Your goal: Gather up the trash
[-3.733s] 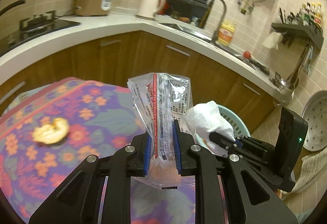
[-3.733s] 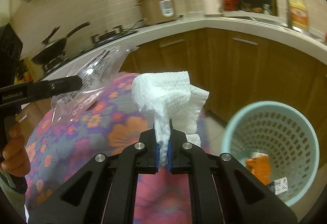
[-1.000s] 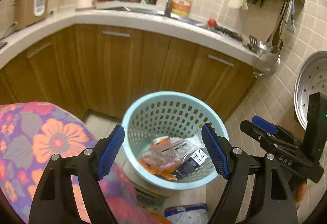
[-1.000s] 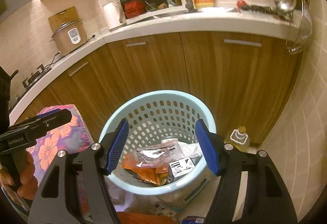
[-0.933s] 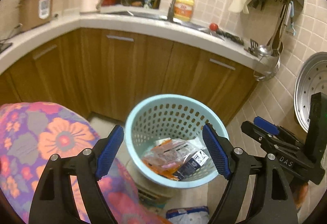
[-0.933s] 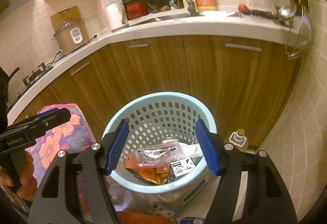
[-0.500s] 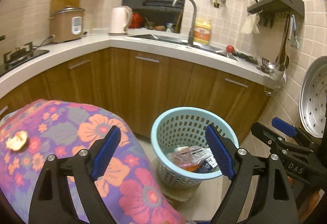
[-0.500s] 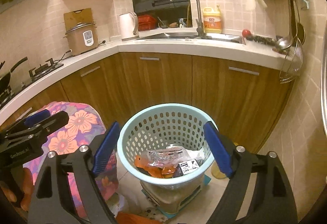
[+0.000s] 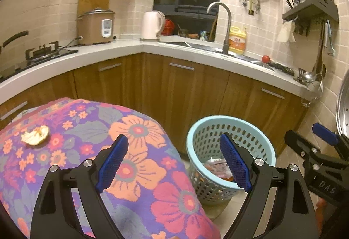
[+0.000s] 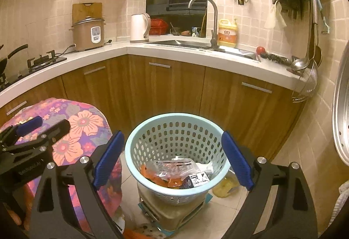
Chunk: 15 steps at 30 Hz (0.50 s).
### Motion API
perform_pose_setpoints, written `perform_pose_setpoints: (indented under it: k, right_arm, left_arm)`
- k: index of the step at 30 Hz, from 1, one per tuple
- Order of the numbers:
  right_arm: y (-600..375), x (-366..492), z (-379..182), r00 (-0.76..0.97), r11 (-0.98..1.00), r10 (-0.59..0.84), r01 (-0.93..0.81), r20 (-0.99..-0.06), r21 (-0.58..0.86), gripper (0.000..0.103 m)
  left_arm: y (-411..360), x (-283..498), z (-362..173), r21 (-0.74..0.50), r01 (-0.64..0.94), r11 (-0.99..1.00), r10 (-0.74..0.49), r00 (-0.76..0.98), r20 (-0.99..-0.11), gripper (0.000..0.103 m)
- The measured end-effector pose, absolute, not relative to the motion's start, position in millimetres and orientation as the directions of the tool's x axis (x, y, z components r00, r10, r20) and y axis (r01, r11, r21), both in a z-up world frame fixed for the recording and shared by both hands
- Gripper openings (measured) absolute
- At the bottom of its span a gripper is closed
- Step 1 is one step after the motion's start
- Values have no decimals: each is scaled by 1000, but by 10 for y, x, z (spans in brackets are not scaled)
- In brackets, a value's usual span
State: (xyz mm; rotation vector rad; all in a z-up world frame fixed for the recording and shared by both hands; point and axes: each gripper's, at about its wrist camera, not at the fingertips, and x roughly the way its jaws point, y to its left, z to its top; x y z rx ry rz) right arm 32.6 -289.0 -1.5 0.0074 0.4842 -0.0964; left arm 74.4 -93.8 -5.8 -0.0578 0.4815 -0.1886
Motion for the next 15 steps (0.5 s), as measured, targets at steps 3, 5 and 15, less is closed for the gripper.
perform_pose_setpoints:
  k: [3, 5, 15]
  right_arm:
    - [-2870, 364, -63, 878, 996, -75, 85, -473, 0, 86]
    - [-2866, 382, -87, 876, 997, -74, 82, -476, -2, 86]
    - [-2828, 417, -127, 872, 998, -63, 69, -485, -6, 86]
  left_arm:
    - [-917, 709, -51, -91, 133, 987, -159, 885, -437, 84]
    - [-915, 710, -63, -95, 125, 988, -154, 884, -441, 85]
    - [-940, 710, -97, -73, 103, 992, -125, 886, -447, 85]
